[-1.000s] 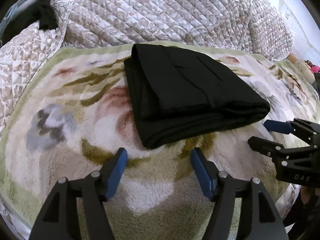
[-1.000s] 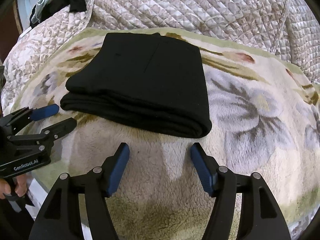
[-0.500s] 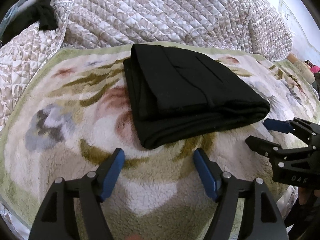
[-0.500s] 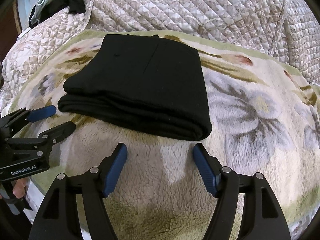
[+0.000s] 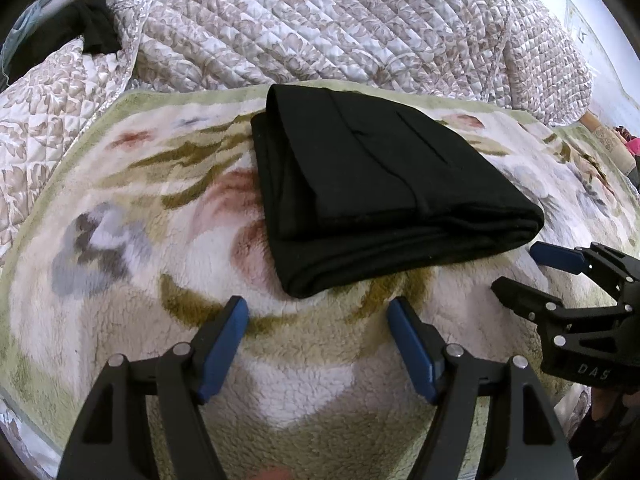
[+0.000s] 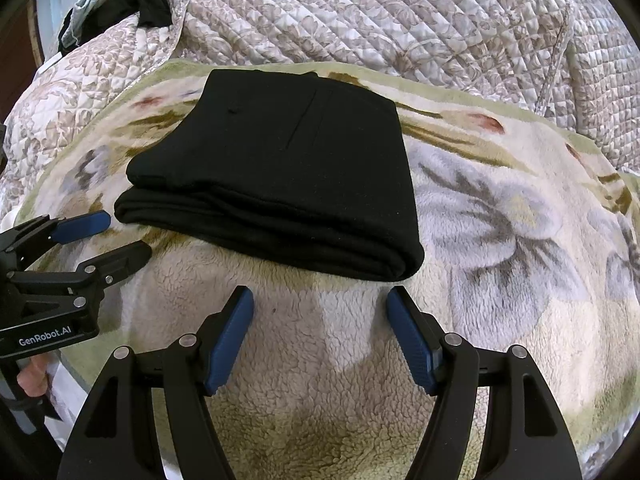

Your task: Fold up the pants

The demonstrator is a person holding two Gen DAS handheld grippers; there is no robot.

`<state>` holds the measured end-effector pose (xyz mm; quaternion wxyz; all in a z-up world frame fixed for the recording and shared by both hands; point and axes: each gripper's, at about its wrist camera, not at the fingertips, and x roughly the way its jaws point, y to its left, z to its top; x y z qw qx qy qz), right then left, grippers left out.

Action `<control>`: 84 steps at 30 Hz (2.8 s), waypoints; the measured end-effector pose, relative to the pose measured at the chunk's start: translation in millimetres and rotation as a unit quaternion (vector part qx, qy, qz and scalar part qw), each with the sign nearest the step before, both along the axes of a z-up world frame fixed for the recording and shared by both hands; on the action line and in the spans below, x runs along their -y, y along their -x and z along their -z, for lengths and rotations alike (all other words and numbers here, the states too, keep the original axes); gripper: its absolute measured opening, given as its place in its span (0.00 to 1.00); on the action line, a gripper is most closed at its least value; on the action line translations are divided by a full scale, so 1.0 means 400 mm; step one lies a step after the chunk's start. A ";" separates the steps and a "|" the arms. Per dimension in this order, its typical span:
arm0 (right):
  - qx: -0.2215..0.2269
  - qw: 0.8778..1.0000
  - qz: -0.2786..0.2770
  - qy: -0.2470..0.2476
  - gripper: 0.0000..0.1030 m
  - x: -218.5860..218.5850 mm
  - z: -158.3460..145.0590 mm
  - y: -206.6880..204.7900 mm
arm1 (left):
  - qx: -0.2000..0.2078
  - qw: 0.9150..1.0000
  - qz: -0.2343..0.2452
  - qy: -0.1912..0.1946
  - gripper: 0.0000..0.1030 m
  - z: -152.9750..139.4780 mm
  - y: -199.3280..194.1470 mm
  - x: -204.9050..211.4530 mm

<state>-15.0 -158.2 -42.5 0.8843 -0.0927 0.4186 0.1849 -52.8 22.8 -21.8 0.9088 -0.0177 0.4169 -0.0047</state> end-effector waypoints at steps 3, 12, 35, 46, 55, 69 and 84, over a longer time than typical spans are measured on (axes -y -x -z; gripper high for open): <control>0.000 1.000 0.000 0.000 0.68 0.000 0.000 0.000 | 0.001 1.000 0.000 0.000 0.73 -0.001 -0.001 0.000; 0.000 1.000 0.000 0.001 0.68 0.000 0.000 -0.001 | 0.000 1.000 0.000 0.000 0.73 0.000 0.000 0.001; 0.002 1.000 0.000 0.003 0.69 -0.001 0.002 -0.001 | -0.001 1.000 0.000 -0.002 0.74 0.000 -0.001 0.001; 0.002 1.000 0.001 0.003 0.69 -0.001 0.003 -0.001 | -0.002 1.000 0.000 0.000 0.74 0.002 -0.003 -0.002; 0.003 1.000 0.001 0.004 0.70 -0.001 0.002 -0.002 | -0.002 1.000 0.000 -0.001 0.74 0.003 -0.003 -0.003; 0.003 1.000 0.002 0.006 0.70 -0.002 0.001 -0.002 | -0.004 1.000 -0.001 0.000 0.74 0.003 -0.003 -0.005; 0.003 1.000 0.006 0.010 0.71 -0.001 -0.002 -0.011 | -0.006 1.000 -0.004 -0.002 0.75 0.007 -0.004 -0.009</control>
